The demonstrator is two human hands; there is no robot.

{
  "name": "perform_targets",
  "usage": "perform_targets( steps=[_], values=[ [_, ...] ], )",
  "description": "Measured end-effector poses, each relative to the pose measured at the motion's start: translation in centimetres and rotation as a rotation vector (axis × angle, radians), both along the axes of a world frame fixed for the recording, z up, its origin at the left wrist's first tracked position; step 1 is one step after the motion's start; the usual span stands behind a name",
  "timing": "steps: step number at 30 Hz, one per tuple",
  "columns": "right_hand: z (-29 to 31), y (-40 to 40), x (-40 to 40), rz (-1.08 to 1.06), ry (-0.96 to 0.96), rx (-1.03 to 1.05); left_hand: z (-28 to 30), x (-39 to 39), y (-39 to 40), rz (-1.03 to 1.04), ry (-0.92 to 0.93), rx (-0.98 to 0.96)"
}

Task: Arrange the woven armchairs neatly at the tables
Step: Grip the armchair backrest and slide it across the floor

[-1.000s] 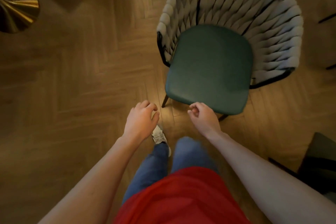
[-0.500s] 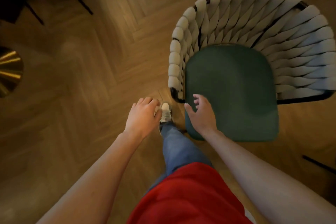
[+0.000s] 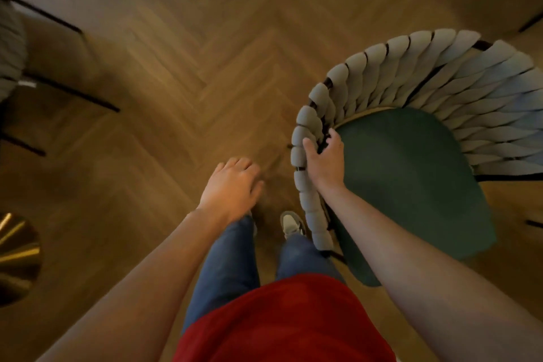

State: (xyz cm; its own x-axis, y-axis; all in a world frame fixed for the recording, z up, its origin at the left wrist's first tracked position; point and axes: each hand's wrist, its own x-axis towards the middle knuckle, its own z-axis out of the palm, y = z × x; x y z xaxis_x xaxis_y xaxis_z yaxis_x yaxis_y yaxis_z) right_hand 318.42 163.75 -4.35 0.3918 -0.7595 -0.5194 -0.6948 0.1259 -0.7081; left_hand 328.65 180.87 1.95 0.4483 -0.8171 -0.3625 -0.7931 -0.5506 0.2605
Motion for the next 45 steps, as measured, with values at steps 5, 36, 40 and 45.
perform_targets(
  steps=[5,36,40,45],
  values=[
    [-1.1,-3.0,4.8,-0.319,-0.037,0.041,-1.4,8.4,-5.3,-0.287,0.048,0.011],
    [-2.7,-20.0,17.3,-1.244,0.167,0.209,-2.2,14.4,-53.0,-2.046,-0.111,-0.01],
    [-2.2,-20.6,18.0,-1.284,0.268,0.274,-4.0,10.4,-56.0,-2.434,-0.177,-0.065],
    [-1.9,-21.6,18.8,-1.346,0.36,0.356,-6.2,6.8,-58.4,-2.817,-0.157,-0.045]
  ],
)
